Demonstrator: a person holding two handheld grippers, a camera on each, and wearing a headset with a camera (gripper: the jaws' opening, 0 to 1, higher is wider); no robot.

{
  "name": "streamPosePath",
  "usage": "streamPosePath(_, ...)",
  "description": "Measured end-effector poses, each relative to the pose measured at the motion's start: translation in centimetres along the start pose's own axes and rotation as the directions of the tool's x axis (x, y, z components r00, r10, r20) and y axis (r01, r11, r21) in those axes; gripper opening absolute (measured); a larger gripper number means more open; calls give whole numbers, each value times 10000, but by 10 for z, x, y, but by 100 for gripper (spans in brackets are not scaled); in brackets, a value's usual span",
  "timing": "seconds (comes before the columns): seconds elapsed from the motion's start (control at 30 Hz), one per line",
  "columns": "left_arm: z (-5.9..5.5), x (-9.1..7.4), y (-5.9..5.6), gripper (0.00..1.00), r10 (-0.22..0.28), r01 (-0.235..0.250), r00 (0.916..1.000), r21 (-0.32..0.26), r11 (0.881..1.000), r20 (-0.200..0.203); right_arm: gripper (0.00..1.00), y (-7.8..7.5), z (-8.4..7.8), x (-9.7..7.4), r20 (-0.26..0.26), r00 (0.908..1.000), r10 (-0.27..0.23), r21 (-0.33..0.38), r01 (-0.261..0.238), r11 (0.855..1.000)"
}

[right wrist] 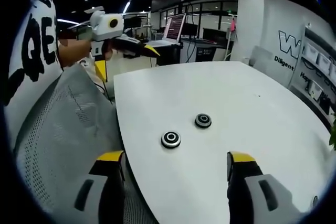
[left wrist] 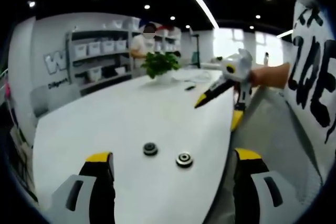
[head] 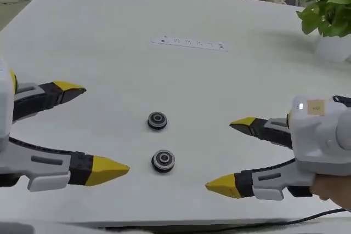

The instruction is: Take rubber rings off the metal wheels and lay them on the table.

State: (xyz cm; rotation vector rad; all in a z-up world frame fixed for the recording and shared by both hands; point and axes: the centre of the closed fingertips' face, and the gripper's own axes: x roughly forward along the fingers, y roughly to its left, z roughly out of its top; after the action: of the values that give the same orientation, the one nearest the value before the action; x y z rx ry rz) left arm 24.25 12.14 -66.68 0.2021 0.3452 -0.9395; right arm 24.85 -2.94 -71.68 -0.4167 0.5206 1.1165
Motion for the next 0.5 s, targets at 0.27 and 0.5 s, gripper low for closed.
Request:
streamPosePath(0.27, -2, 2, 0, 95, -139, 142, 9997, 116, 9998, -208, 75, 0, -5, 2, -74, 9999, 70, 102, -70, 9999)
streamPosePath(0.5, -3, 4, -1, 95, -206, 208, 9995, 80, 9998, -258, 74, -2, -5, 3, -64, 9999, 143, 59, -142, 9999)
